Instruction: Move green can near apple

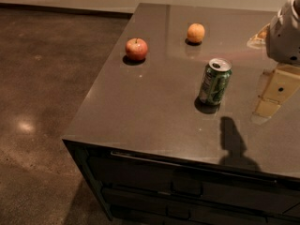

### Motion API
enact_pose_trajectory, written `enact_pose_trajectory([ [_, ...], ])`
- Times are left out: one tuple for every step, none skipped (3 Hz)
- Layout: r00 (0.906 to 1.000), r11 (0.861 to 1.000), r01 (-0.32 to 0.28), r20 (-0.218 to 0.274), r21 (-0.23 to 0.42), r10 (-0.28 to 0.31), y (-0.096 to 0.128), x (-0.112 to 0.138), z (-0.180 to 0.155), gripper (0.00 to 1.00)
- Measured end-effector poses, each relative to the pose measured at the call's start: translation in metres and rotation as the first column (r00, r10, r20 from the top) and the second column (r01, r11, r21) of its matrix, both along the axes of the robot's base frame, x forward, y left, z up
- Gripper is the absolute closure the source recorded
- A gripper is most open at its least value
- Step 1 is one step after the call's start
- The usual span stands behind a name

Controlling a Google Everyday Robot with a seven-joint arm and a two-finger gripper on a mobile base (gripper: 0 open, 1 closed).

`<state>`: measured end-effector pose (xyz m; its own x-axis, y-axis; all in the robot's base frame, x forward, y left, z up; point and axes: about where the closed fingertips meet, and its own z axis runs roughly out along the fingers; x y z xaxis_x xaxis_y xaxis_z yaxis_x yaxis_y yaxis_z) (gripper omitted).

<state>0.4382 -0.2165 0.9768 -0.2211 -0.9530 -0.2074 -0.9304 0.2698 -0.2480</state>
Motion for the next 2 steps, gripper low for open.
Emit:
enact_pose_trajectory([
  [1.0000,1.000,0.000,0.000,0.000,0.000,0.000,0.000,0.000,0.00],
  [1.0000,0.999,-0.001,0.005,0.047,0.001,0.003,0.019,0.002,0.00],
])
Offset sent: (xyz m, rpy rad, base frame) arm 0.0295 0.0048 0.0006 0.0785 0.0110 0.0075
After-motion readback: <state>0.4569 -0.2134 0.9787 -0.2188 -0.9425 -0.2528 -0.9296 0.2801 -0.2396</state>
